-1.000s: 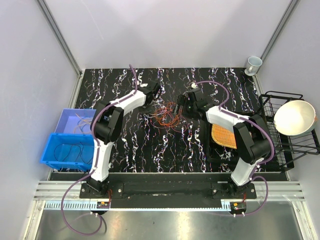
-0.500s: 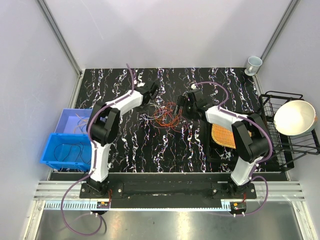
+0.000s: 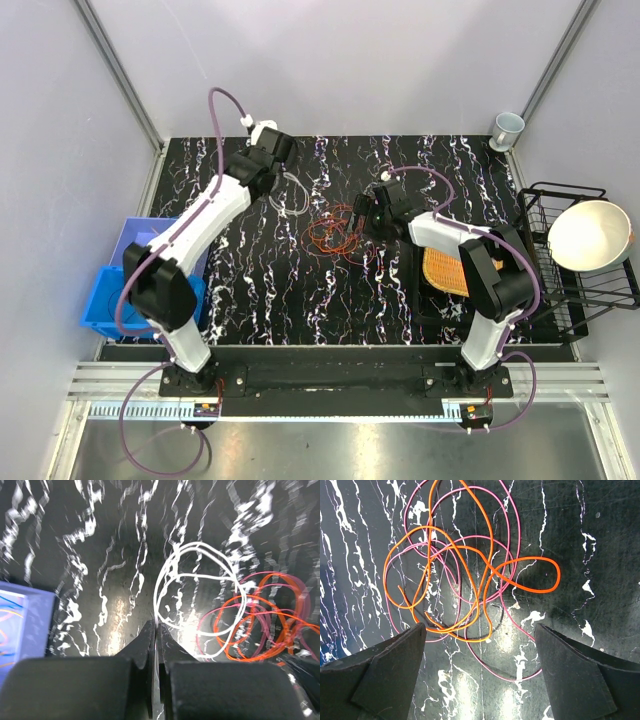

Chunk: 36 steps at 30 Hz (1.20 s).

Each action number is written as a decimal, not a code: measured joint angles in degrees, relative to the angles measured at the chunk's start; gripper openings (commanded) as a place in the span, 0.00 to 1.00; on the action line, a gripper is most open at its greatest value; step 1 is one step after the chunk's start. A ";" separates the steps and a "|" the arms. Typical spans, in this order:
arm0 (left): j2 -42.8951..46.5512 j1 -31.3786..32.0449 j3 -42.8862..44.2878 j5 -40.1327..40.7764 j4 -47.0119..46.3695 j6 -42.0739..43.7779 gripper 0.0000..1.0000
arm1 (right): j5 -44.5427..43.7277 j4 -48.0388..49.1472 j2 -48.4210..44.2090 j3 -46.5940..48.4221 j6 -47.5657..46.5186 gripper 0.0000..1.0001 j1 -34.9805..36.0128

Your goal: Untangle the cables

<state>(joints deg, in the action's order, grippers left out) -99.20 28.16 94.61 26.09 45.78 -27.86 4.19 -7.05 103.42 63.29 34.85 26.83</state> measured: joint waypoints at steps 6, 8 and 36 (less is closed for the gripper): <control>6.95 2.45 1.16 1.49 -0.44 2.95 0.00 | 0.11 0.24 0.72 0.00 0.02 0.94 0.00; 6.82 2.51 1.40 1.31 -0.07 3.17 0.00 | 0.35 0.26 0.76 0.00 0.00 0.94 0.00; 10.99 2.32 -10.56 -0.55 -0.04 3.41 0.00 | 1.55 0.87 0.76 0.00 0.13 0.94 0.00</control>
<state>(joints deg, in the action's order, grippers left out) -88.20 30.48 84.05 25.54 45.74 -24.45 5.74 -6.17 104.18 63.29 34.98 26.83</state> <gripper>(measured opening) 0.012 0.938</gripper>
